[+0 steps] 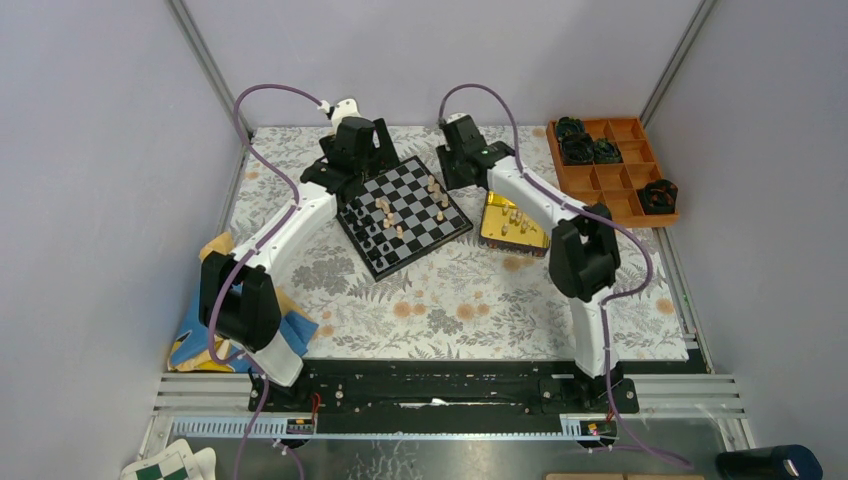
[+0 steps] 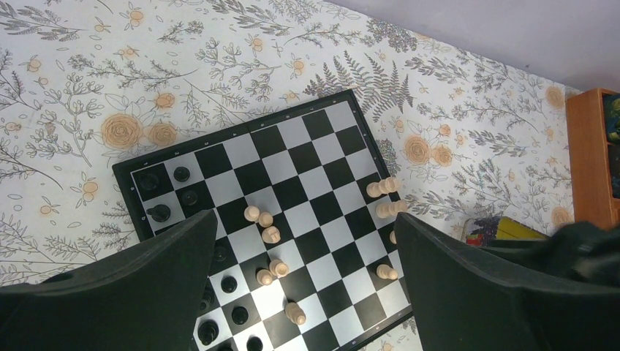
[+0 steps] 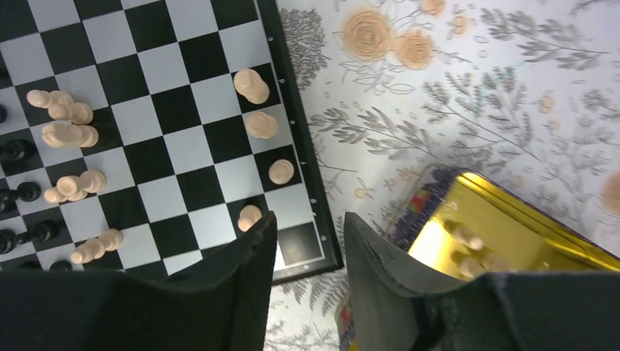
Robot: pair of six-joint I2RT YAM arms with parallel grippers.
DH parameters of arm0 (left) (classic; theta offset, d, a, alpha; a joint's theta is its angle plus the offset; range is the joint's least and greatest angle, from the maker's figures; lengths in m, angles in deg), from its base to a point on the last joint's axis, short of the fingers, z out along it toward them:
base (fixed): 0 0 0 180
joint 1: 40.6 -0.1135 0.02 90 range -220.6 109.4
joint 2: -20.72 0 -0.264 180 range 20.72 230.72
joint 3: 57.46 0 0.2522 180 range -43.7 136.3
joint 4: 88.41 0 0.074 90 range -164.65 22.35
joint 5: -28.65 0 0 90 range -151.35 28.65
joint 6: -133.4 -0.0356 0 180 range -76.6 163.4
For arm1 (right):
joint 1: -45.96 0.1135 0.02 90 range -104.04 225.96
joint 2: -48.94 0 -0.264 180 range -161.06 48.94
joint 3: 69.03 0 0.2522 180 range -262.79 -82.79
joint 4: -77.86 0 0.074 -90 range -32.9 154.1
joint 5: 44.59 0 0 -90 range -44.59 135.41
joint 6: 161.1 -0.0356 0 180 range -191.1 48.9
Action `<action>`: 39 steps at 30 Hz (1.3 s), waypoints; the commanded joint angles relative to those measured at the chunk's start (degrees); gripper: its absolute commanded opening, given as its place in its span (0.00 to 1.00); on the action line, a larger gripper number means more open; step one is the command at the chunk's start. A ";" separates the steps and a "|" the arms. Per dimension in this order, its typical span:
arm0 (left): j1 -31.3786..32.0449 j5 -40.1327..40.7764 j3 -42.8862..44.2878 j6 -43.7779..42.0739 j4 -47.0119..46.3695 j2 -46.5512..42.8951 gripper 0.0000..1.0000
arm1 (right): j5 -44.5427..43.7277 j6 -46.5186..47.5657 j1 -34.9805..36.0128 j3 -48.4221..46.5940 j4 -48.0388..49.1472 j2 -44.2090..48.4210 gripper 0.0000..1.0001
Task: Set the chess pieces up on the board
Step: Place the chess piece on the chessboard, then pick up the chess piece from the storage box.
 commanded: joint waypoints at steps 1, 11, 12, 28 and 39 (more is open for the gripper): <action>-0.45 -0.16 0.18 0.72 -1.09 0.25 0.99 | -4.00 0.24 -2.37 5.10 2.59 9.47 0.48; -0.45 -0.98 -0.63 1.06 -1.42 0.07 0.99 | -5.66 -1.01 -9.15 20.74 5.08 20.50 0.54; -0.47 -1.07 -0.66 1.11 -1.42 0.11 0.99 | -5.77 -0.99 -9.69 21.77 5.25 21.10 0.54; -0.45 -1.63 -0.44 1.09 -1.50 0.51 0.99 | -3.62 -2.56 -15.72 28.66 7.99 20.46 0.51; -0.45 -1.27 -0.61 0.80 -1.46 0.51 0.99 | -0.12 -2.49 -17.47 27.20 8.55 16.20 0.46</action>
